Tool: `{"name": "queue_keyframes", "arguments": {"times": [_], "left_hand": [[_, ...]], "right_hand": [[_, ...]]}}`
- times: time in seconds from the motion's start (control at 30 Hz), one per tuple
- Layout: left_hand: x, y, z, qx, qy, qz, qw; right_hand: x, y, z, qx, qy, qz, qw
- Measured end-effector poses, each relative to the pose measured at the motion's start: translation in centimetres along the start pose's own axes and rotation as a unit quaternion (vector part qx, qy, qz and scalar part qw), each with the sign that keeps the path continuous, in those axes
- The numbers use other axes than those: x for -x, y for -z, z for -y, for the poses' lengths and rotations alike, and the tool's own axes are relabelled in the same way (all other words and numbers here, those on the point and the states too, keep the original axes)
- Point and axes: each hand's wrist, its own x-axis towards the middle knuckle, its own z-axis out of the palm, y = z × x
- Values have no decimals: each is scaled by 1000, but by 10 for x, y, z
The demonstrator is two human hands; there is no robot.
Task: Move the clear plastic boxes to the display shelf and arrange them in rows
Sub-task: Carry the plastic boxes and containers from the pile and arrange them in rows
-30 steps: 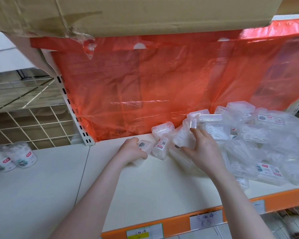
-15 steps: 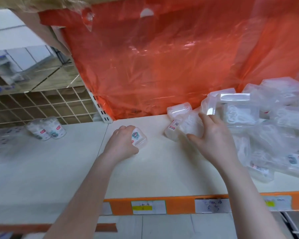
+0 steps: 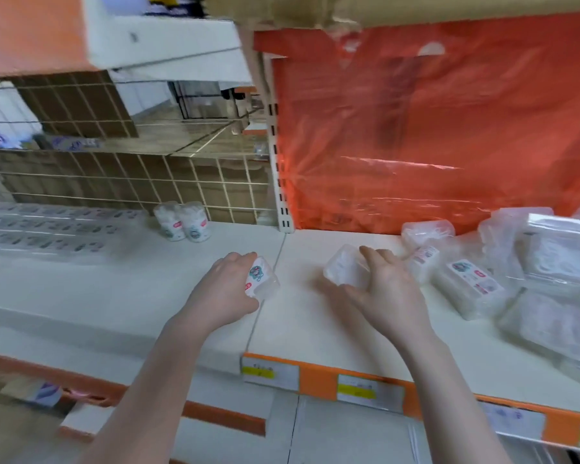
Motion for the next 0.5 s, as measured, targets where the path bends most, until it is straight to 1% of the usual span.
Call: {"name": "queue_keyframes", "arguments": {"times": [0.17, 0.27, 0.5], "left_hand": [[35, 27, 81, -16, 13, -21, 1000], [58, 45, 139, -28, 29, -18, 999], [112, 85, 270, -58, 73, -25, 995]], "right_hand": [[7, -45, 78, 4, 30, 7, 1000], [15, -80, 133, 2, 44, 11, 999], [27, -153, 265, -25, 82, 57, 995]]}}
